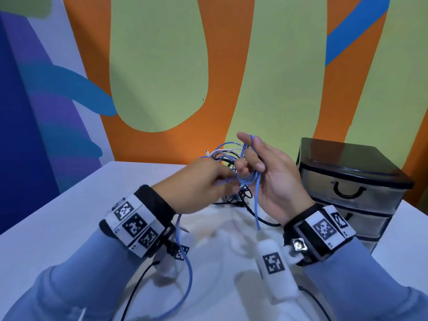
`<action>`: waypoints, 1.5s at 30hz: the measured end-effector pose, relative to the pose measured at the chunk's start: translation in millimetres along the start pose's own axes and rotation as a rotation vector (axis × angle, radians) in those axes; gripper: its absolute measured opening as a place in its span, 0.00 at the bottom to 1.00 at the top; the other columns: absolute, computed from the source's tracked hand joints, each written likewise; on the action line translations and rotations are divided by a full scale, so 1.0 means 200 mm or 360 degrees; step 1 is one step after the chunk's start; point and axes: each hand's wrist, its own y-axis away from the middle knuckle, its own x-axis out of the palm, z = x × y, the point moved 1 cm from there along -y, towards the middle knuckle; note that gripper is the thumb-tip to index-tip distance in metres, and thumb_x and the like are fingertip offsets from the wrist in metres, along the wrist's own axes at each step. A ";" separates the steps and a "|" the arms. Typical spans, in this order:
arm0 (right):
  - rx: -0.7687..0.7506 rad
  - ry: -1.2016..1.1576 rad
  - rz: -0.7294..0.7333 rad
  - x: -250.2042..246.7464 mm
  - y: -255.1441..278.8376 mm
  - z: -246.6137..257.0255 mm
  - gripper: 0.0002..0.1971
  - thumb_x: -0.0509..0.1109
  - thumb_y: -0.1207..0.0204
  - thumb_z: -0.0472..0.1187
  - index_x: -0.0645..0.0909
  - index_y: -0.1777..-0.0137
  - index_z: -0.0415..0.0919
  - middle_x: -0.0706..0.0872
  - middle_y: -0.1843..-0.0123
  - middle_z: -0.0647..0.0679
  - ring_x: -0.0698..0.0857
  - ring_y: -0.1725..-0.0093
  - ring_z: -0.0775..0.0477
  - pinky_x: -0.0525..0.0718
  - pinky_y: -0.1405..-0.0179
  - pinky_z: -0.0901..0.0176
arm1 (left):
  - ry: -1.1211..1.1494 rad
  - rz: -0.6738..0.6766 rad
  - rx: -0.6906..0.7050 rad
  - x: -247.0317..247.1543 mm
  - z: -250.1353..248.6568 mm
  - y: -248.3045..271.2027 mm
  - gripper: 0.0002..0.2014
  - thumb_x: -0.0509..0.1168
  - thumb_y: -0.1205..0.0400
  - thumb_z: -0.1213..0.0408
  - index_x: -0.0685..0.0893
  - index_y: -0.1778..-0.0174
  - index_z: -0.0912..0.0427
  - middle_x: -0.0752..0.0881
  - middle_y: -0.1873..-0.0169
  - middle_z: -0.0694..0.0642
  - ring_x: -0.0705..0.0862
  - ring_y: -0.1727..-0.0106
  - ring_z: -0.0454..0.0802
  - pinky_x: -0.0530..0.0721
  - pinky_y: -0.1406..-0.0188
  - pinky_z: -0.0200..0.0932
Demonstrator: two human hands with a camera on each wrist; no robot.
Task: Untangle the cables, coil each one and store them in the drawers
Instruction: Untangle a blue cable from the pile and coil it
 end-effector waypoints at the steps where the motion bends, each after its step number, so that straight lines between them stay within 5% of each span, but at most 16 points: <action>1: -0.0049 0.0041 -0.0043 0.00 -0.01 -0.01 0.19 0.57 0.06 0.41 0.76 0.25 0.28 0.74 0.73 0.48 0.89 0.66 0.47 0.88 0.64 0.63 | -0.0024 0.0064 0.0027 0.01 -0.04 0.01 0.12 0.72 0.12 0.55 0.86 0.59 0.57 0.71 0.74 0.48 0.70 0.70 0.43 0.64 0.70 0.36; 4: -0.0155 0.0331 -0.0098 -0.03 -0.02 -0.03 0.14 0.56 0.05 0.40 0.75 0.27 0.36 0.92 0.62 0.40 0.94 0.57 0.40 0.92 0.55 0.57 | 0.0088 0.0179 0.0043 0.00 -0.09 0.03 0.12 0.74 0.14 0.57 0.89 0.58 0.62 0.70 0.77 0.48 0.71 0.73 0.43 0.66 0.73 0.35; 6: -0.0051 0.0634 -0.0091 -0.03 -0.02 -0.04 0.12 0.56 0.05 0.40 0.80 0.33 0.40 0.93 0.58 0.37 0.93 0.61 0.41 0.91 0.60 0.53 | 0.0285 0.0128 0.0037 -0.04 -0.10 0.04 0.11 0.76 0.15 0.59 0.92 0.57 0.63 0.72 0.80 0.44 0.70 0.76 0.40 0.65 0.74 0.32; 9: 0.0212 0.0947 0.0069 -0.01 0.00 -0.07 0.15 0.59 0.06 0.40 0.86 0.45 0.36 0.87 0.65 0.33 0.83 0.71 0.42 0.83 0.72 0.58 | 0.0653 0.0023 -0.0086 -0.13 -0.04 0.05 0.10 0.77 0.16 0.61 0.93 0.58 0.65 0.74 0.81 0.41 0.66 0.77 0.41 0.65 0.75 0.36; 12: 0.0363 0.1028 0.0244 0.01 0.01 -0.07 0.14 0.59 0.07 0.36 0.80 0.55 0.38 0.72 0.76 0.51 0.66 0.80 0.56 0.64 0.83 0.68 | 0.0944 0.0057 -0.0231 -0.19 0.04 0.07 0.11 0.81 0.23 0.57 0.94 0.56 0.62 0.74 0.76 0.56 0.65 0.74 0.51 0.62 0.74 0.41; 17: 0.0458 0.1015 0.0349 0.01 0.02 -0.02 0.18 0.62 0.09 0.41 0.87 0.59 0.44 0.60 0.73 0.53 0.55 0.77 0.56 0.53 0.81 0.69 | 0.1220 0.0070 -0.0308 -0.24 0.11 0.10 0.13 0.82 0.27 0.70 0.95 0.47 0.65 0.90 0.64 0.65 0.77 0.70 0.52 0.77 0.69 0.37; 19: 0.0495 0.0982 0.0349 0.01 0.04 0.01 0.19 0.61 0.09 0.47 0.82 0.60 0.40 0.61 0.75 0.53 0.54 0.77 0.56 0.50 0.80 0.66 | 0.1276 0.0017 -0.0350 -0.26 0.12 0.11 0.15 0.83 0.30 0.71 0.96 0.47 0.64 0.91 0.61 0.66 0.80 0.69 0.51 0.80 0.67 0.37; 27: 0.0668 0.0634 0.0382 -0.01 0.05 0.01 0.23 0.61 0.09 0.52 0.62 0.67 0.49 0.54 0.73 0.53 0.50 0.79 0.56 0.46 0.81 0.62 | 0.1034 -0.0210 -0.0229 -0.29 0.08 0.12 0.16 0.83 0.34 0.73 0.98 0.50 0.59 0.95 0.56 0.66 0.94 0.57 0.51 0.90 0.50 0.37; 32: 0.0233 0.0797 -0.0252 -0.04 -0.01 0.01 0.27 0.62 0.08 0.46 0.65 0.73 0.50 0.58 0.76 0.53 0.54 0.81 0.54 0.52 0.81 0.67 | 0.0981 0.0072 -0.0313 -0.31 0.11 0.15 0.18 0.80 0.29 0.71 0.97 0.43 0.56 0.95 0.56 0.68 0.89 0.59 0.52 0.88 0.52 0.38; 34: 0.0211 0.0813 -0.0338 -0.08 -0.03 0.01 0.26 0.61 0.07 0.47 0.63 0.71 0.50 0.56 0.74 0.52 0.52 0.79 0.53 0.52 0.80 0.66 | 0.1011 -0.0053 -0.0334 -0.34 0.13 0.16 0.14 0.78 0.26 0.70 0.97 0.44 0.59 0.94 0.59 0.67 0.86 0.65 0.51 0.85 0.61 0.33; 39: 0.0519 0.0479 -0.0161 -0.06 -0.01 -0.02 0.23 0.62 0.09 0.50 0.63 0.67 0.50 0.57 0.75 0.54 0.53 0.81 0.54 0.50 0.83 0.64 | 0.0624 -0.0552 -0.0326 -0.31 0.14 0.11 0.05 0.75 0.17 0.69 0.96 0.48 0.62 0.93 0.62 0.63 0.81 0.72 0.46 0.74 0.80 0.27; 42: 0.0631 0.0179 0.0031 -0.03 0.01 0.00 0.23 0.61 0.10 0.53 0.62 0.67 0.50 0.54 0.75 0.55 0.50 0.81 0.56 0.48 0.84 0.63 | 0.0235 -0.0734 -0.0291 -0.27 0.23 0.07 0.04 0.79 0.19 0.56 0.97 0.50 0.45 0.85 0.55 0.54 0.79 0.62 0.42 0.75 0.63 0.29; 45: 0.0663 -0.0059 0.0226 0.00 0.02 0.03 0.19 0.61 0.15 0.50 0.61 0.66 0.49 0.51 0.73 0.54 0.47 0.80 0.54 0.46 0.82 0.61 | -0.0143 -0.0778 -0.0161 -0.22 0.23 0.04 0.04 0.79 0.19 0.55 0.97 0.50 0.44 0.79 0.55 0.48 0.77 0.54 0.40 0.69 0.58 0.31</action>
